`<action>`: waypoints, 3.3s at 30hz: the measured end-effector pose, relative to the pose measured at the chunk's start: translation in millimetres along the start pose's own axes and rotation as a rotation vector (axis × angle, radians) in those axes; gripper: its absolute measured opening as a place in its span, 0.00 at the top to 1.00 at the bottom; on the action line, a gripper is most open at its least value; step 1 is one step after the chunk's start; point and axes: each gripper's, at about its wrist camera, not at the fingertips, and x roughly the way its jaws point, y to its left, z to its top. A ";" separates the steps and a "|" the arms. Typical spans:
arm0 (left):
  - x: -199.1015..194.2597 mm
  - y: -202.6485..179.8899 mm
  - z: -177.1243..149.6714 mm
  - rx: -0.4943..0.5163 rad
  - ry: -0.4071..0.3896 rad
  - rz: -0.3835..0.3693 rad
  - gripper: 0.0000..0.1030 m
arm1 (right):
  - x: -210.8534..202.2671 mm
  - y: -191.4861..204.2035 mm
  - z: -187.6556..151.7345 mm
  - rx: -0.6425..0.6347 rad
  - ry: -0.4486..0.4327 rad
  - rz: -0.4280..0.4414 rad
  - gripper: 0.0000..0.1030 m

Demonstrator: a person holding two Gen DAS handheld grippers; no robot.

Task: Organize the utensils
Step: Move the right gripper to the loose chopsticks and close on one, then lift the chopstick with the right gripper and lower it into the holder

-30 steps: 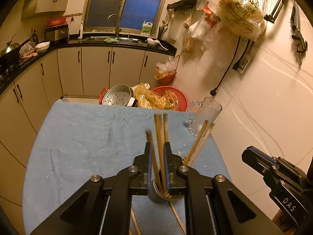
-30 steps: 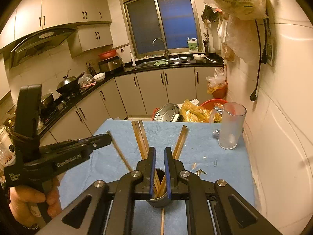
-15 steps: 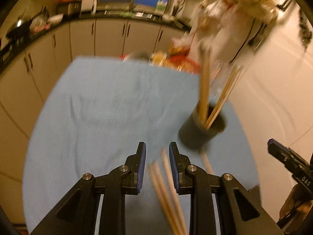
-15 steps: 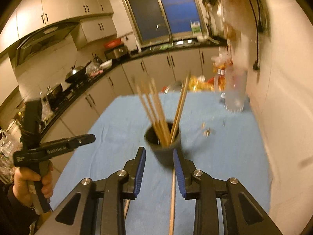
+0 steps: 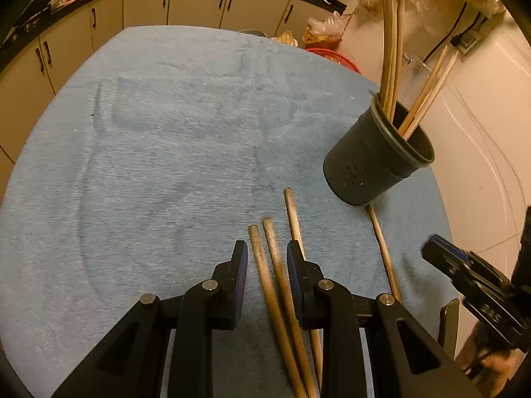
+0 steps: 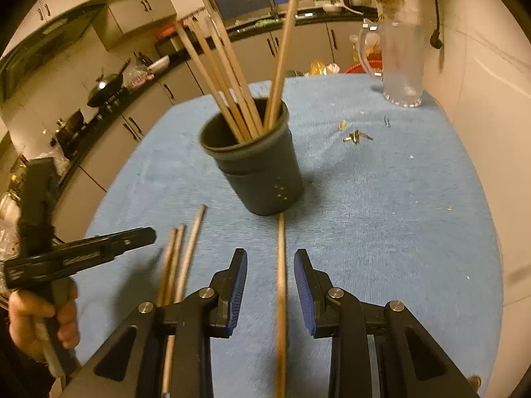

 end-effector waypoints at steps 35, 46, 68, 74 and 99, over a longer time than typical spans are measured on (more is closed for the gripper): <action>29.3 10.9 -1.8 0.048 0.001 0.065 0.94 | 39.5 16.8 10.6 -0.126 -0.051 -0.115 0.94; -80.7 9.7 10.4 0.027 -0.210 -0.024 0.94 | -74.7 49.4 27.2 -0.169 -0.236 -0.015 0.94; -182.0 -22.2 21.0 0.103 -0.384 -0.067 0.94 | -158.1 80.8 27.3 -0.239 -0.378 0.009 0.94; -197.5 -30.4 28.9 0.121 -0.412 -0.061 0.94 | -169.2 87.0 36.7 -0.245 -0.404 0.012 0.94; -215.5 -51.8 44.8 0.164 -0.455 -0.024 0.94 | -208.1 99.6 58.8 -0.250 -0.466 0.004 0.94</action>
